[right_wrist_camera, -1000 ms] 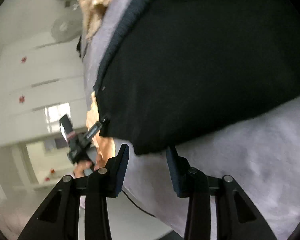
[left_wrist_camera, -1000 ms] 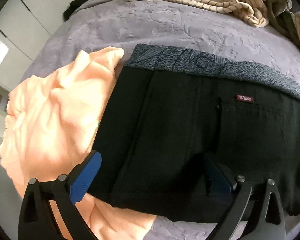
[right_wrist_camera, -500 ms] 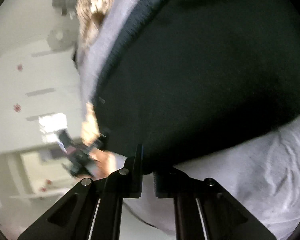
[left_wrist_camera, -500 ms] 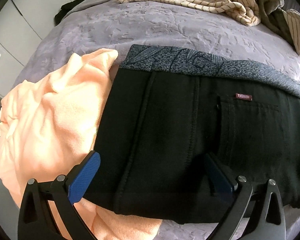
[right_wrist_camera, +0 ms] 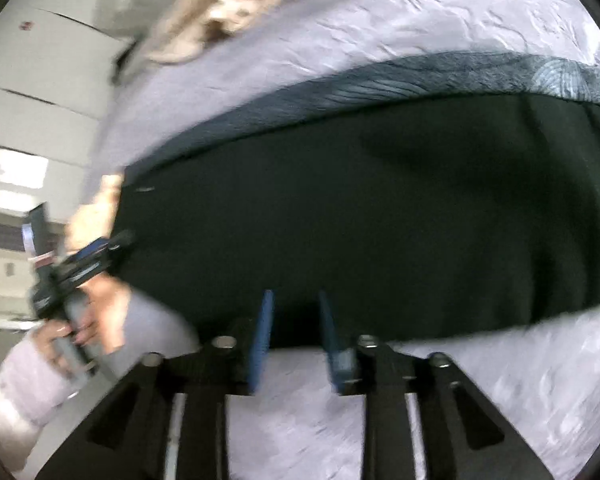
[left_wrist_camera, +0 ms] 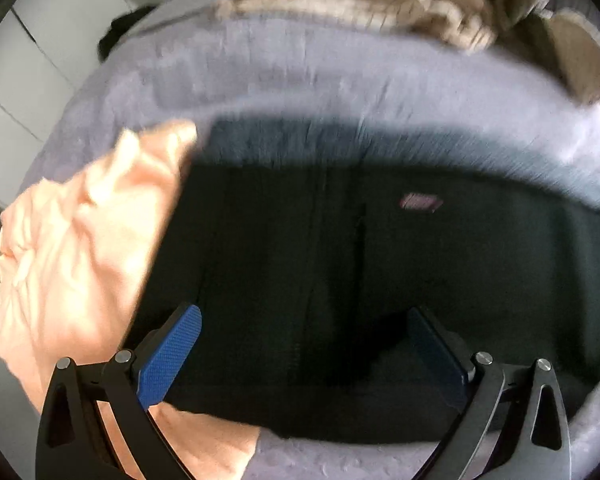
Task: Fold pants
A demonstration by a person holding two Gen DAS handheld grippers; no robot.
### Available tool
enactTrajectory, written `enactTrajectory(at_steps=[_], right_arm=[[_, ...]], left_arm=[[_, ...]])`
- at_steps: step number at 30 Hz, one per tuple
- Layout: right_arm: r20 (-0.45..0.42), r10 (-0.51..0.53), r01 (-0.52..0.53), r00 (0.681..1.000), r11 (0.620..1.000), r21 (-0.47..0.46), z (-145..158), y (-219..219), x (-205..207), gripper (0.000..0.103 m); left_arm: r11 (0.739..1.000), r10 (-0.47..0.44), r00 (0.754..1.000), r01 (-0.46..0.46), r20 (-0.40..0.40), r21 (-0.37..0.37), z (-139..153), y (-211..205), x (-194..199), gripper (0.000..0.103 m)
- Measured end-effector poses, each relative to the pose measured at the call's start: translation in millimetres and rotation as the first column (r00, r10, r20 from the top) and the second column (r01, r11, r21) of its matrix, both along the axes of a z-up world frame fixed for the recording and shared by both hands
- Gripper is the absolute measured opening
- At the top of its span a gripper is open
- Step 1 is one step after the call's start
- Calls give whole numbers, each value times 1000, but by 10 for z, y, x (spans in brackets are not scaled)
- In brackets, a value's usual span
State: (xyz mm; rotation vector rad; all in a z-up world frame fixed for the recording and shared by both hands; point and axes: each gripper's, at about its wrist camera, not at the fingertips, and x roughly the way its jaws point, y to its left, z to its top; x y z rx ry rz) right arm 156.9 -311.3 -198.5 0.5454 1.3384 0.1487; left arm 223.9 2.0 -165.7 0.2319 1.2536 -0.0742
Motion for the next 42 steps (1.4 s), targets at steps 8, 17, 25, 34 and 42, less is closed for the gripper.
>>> enactTrajectory(at_steps=[8,17,25,34,42], right_arm=[[-74,58,-57,996,998,8,8,-103,-398,37],[-82,-104,106,991,994,28,216,-278,-682,53],[-83,-192,196,978,980,43,338,-489,-938,63],[-67,-290,294,955,954,62,363,-909,-1222,63],[-25,-399,400,917,913,78,381,-1776,-1395,63]], left_arm=[[999,44,999,-44,3,-22,234,126,25,103],[994,-107,993,107,-53,-1,440,-425,-529,103],[966,-247,963,237,-110,-99,616,-1266,-913,103],[933,-357,924,345,-137,-102,672,-1948,-1164,103],[935,-355,923,348,-147,-68,679,-2485,-1227,103]])
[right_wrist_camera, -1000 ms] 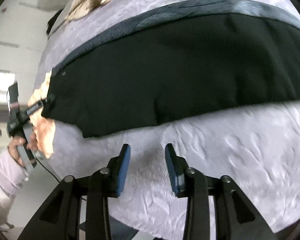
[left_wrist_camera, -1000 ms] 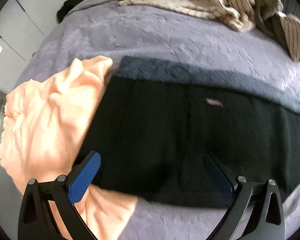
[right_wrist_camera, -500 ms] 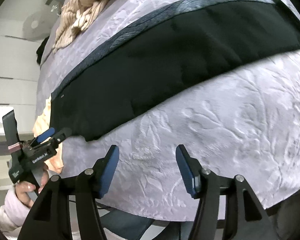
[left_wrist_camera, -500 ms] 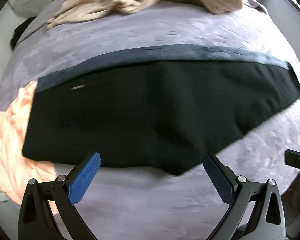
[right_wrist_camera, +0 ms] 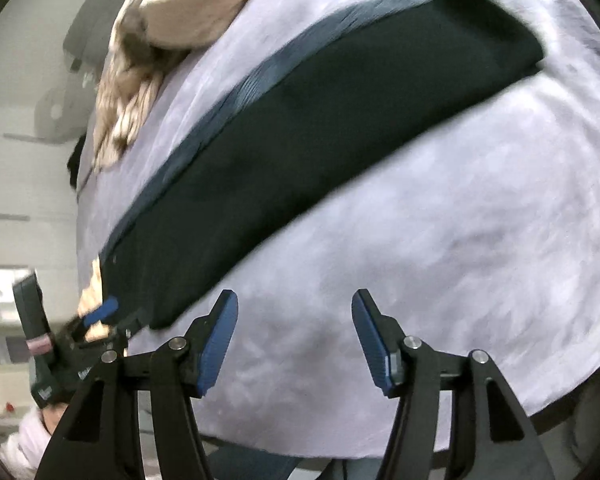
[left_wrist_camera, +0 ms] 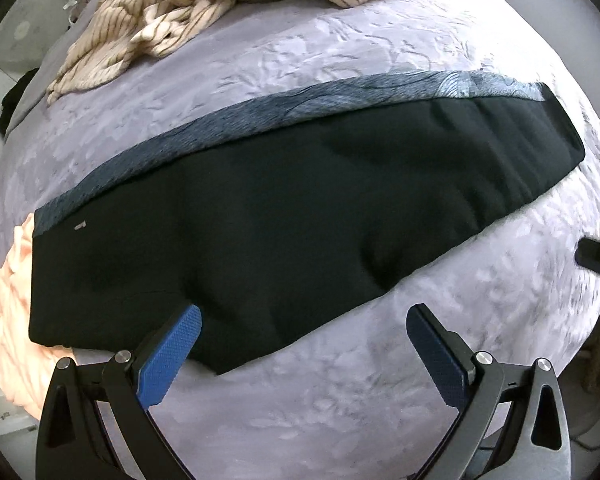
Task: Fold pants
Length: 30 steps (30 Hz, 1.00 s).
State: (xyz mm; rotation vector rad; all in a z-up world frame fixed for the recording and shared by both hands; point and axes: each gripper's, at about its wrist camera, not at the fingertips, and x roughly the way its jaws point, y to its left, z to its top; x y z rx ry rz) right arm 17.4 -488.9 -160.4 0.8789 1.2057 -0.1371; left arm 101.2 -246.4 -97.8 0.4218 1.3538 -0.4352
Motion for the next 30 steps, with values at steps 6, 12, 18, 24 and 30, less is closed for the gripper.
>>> enactTrajectory(at_steps=[6,12,18,24,30], right_arm=[[52,-131,131,990,991,14,29,-935,-20,63],[49,-287,284,957,957,60,-206,-1708,-27,63],[-2,-432,428,902,893,139,-560,-2162,-64,11],[0,-418,416,908,903,104,-624,-2206,-134,11],[8,-353,351,936,934,63,-607,-2174,-107,11]], left_arm=[[999,51,999,-51,11,-4,13,-491,15,103],[996,84,996,-84,17,-22,-5,-901,115,103],[999,47,999,-47,19,-2,-139,-1246,220,103],[996,86,994,-85,68,-12,-215,-1443,507,103],[977,205,972,-211,118,32,-579,-1508,1021,103]])
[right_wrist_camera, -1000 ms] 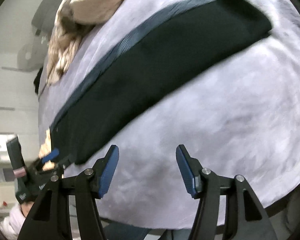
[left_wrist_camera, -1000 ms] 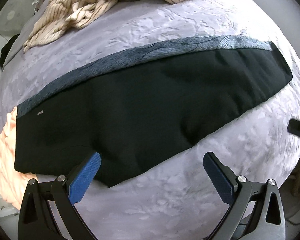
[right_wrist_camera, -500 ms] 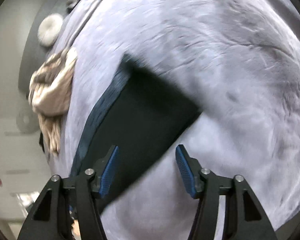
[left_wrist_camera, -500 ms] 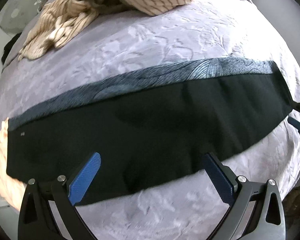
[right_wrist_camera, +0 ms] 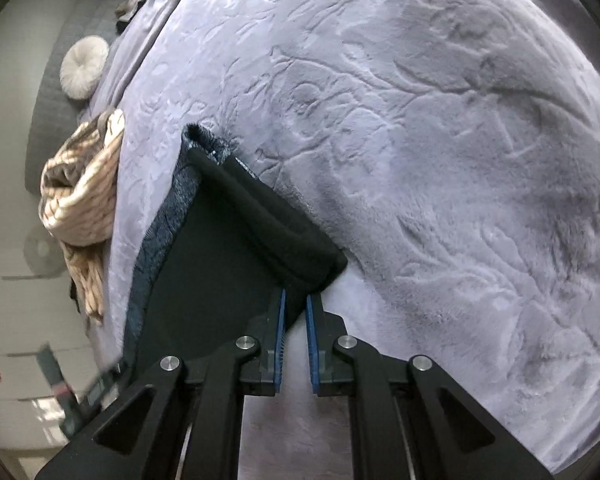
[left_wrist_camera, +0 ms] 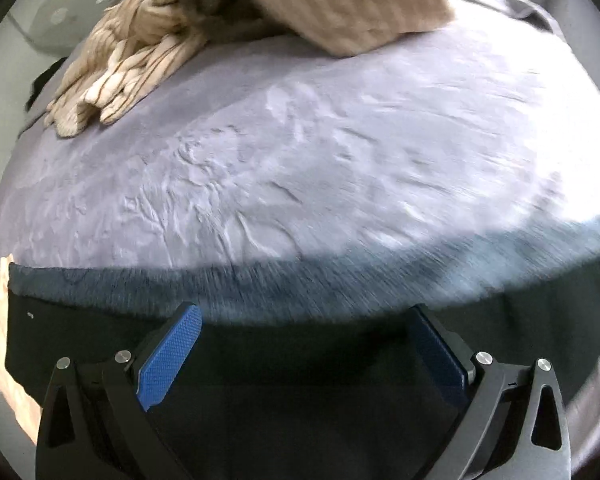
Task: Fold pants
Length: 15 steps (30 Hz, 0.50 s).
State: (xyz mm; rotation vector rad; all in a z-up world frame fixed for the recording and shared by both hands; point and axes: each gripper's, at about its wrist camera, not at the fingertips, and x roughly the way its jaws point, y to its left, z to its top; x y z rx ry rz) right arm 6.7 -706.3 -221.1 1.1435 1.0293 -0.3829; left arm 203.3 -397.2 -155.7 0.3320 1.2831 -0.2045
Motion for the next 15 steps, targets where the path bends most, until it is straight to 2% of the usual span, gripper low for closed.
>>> enactTrajectory(at_steps=[2,5,6,9,15], right_arm=[[-9,11,-11,1000,1000,-9,-28,16,14,11],[-7,6,-6,1000,1000,-4,-55,17,-1,12],[-5,6,-6,1000,1000,-4,-49,17,-12,15],[-7,22,-22,1000,1000,-8,0,27,-18,15],[8,34,-34,999,999,5,112,108,-105,17]], left_arm=[[999,34,999,-34,-7,2,-149,38,145,103],[998,60,998,-60,-16,-14,-129,77,232,103],[999,53,999,-53,-12,-10,-92,80,224,103],[1000,-4,1000,4,2,4,44,77,127,103],[995,-92,996,92,-16,-39,210,-17,-193,103]])
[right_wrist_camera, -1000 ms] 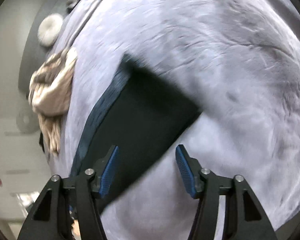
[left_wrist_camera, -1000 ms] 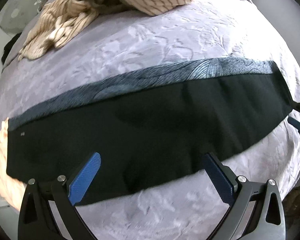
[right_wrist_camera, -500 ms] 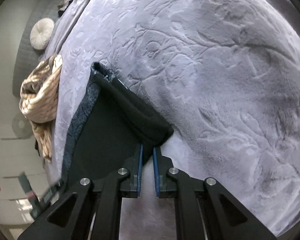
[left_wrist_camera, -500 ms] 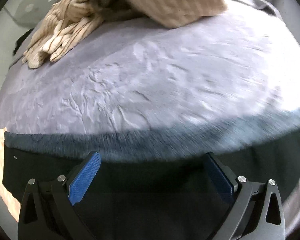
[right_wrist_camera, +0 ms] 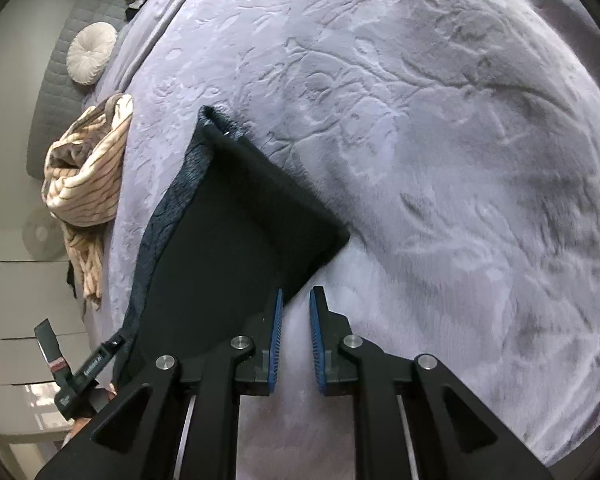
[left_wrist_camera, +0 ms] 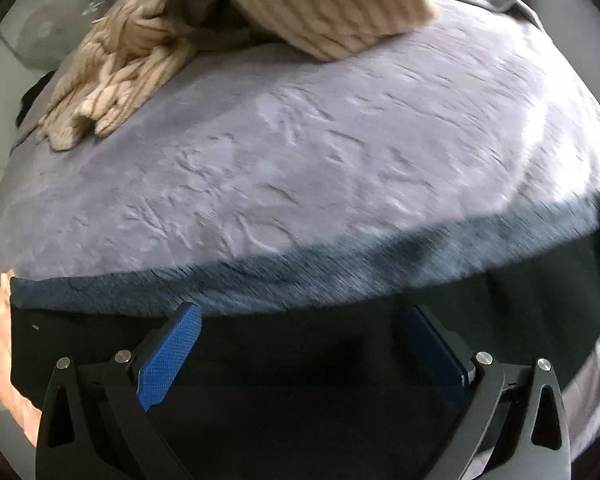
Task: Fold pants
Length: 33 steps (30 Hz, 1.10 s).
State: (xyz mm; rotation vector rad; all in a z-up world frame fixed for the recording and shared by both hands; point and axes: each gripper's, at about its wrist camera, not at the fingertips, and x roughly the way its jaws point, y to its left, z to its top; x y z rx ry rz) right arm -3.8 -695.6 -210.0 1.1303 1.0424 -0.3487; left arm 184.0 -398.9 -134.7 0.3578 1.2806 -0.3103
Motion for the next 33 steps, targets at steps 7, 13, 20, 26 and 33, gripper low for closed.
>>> enactTrajectory(at_steps=[7,13,20,26,33], right_arm=[[18,15,-16,1000,999,42,-12,176,-44,23],[33,38,-39,999,999,24,42,250,31,28],[84,48,-39,995,995,-96,231,19,359,28],[52,-11,13,999,999,-48,97,-60,248,28],[68,45,-48,997,998,40,2,245,54,41]], left_arm=[[997,-62,993,59,-98,-42,-49,-271,-440,103],[995,-96,985,91,-143,-45,-158,-472,-719,103],[997,-64,984,56,-167,-53,-271,-455,-775,103],[997,-64,985,55,-161,-54,-282,-462,-798,103],[997,-67,985,59,-161,-51,-291,-403,-753,103]])
